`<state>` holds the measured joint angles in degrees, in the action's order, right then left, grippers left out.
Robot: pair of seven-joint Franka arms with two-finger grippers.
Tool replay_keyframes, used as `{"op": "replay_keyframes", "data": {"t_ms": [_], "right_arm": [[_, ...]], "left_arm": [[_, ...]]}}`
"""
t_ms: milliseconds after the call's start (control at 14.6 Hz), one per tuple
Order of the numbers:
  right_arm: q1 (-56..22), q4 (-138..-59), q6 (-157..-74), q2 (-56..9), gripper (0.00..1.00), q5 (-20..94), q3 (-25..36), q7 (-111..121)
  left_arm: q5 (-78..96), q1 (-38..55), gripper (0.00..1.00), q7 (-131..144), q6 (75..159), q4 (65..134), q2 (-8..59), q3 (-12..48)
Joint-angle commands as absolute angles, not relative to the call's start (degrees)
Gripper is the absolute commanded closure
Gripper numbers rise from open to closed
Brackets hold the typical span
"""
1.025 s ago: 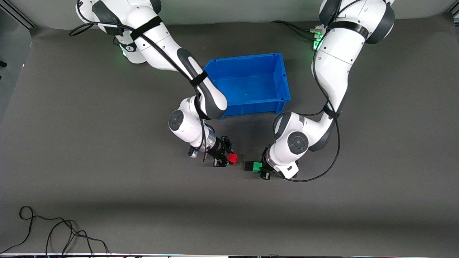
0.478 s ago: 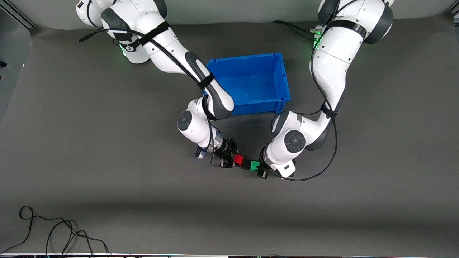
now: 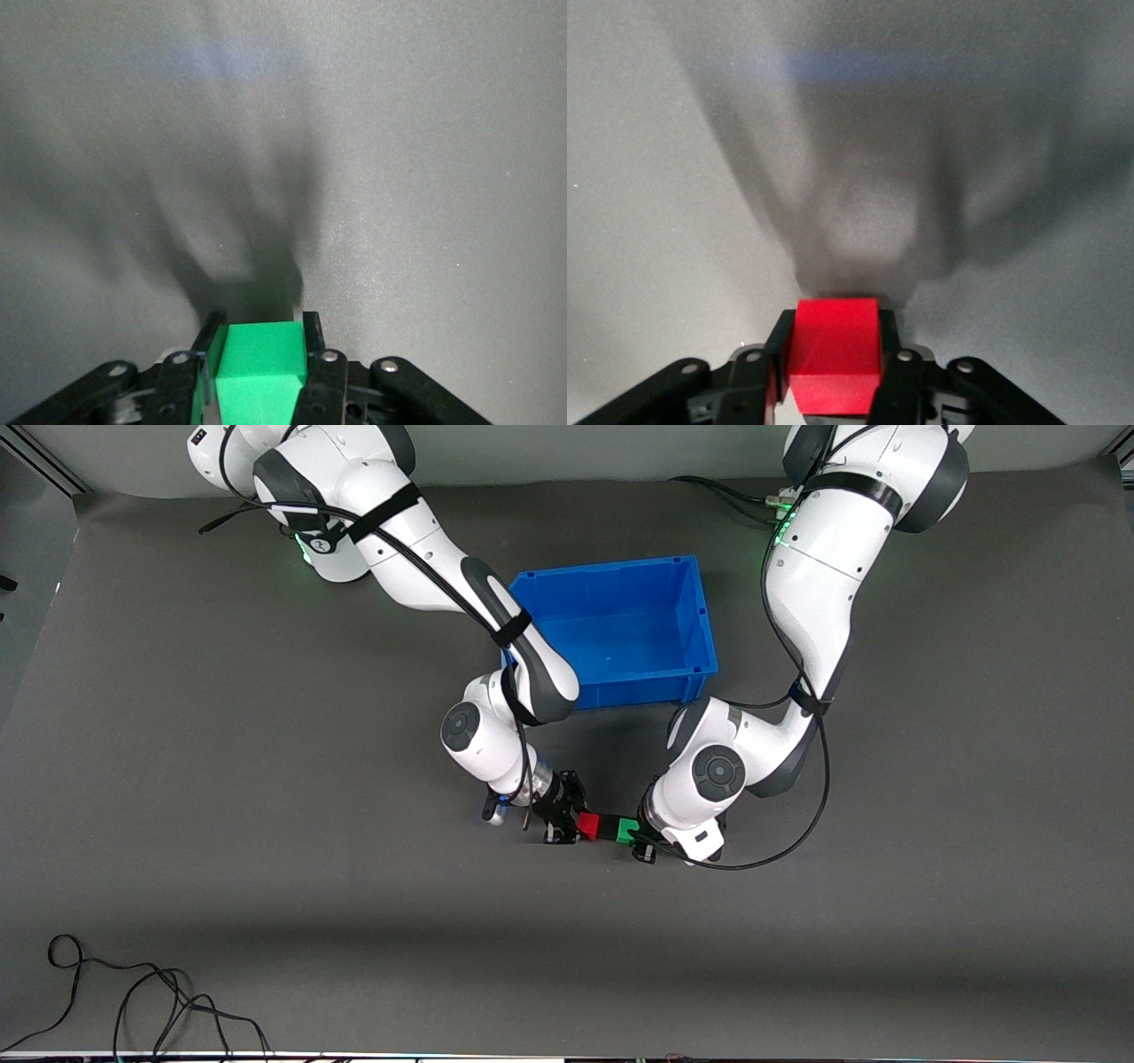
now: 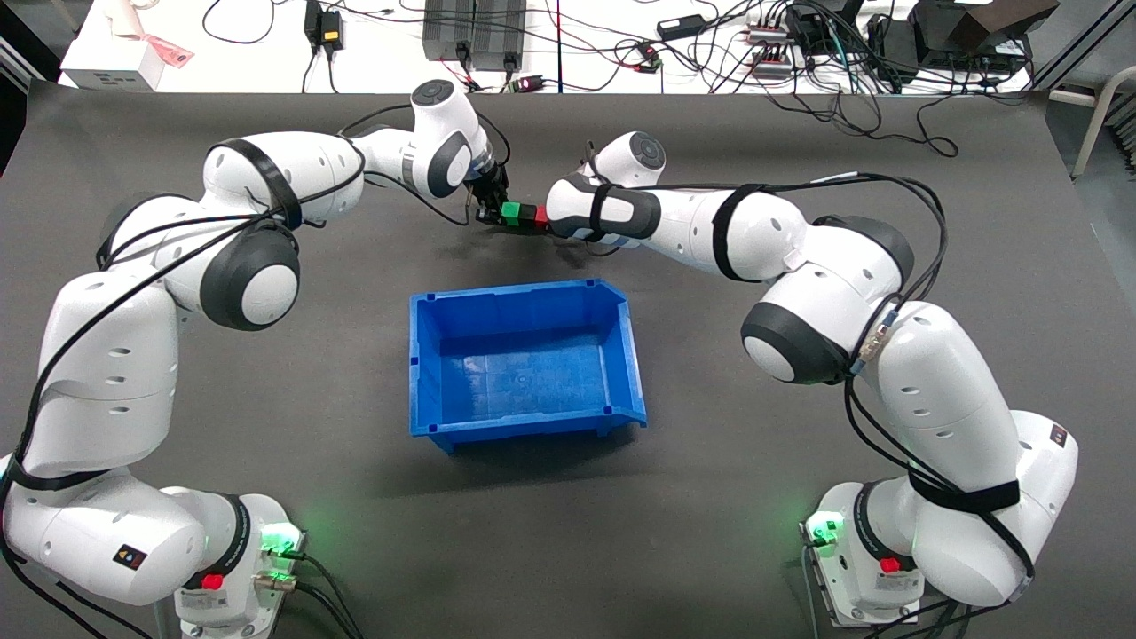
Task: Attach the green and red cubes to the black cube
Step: 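Press the red and green cubes against the black cube with both grippers, then open both grippers and lift them away from the joined cubes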
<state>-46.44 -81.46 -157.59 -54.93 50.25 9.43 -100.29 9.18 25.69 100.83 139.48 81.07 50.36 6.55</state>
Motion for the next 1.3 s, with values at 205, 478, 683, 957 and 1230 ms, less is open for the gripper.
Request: {"op": "replay_keyframes", "data": {"t_ms": [205, 478, 683, 957, 1230], "right_arm": [[-46.5, -79.1, -158.2, -55.6, 0.00, 48.7, 10.1, -100.0], [-46.2, -79.7, -156.6, -52.9, 0.00, 43.2, 10.6, -100.1], [-46.2, -79.5, -144.6, -48.3, 0.00, 36.9, 14.8, -99.4], [-46.3, -79.6, -126.9, -39.8, 0.00, 33.1, 21.9, -90.1], [-46.7, -79.7, -106.4, -31.5, 0.00, 32.5, 32.6, -71.6]], "left_arm": [[6.0, 26.5, 0.00, 100.8, 138.7, 79.6, 50.4, 5.7], [4.6, 24.7, 0.00, 98.0, 135.9, 79.7, 47.0, 5.1], [4.7, 19.5, 0.00, 90.8, 126.3, 79.9, 41.9, 5.6], [5.4, 12.3, 0.00, 67.8, 114.5, 81.5, 35.4, 5.5], [4.5, 4.9, 0.00, 48.0, 110.0, 85.3, 29.4, 5.1]]}}
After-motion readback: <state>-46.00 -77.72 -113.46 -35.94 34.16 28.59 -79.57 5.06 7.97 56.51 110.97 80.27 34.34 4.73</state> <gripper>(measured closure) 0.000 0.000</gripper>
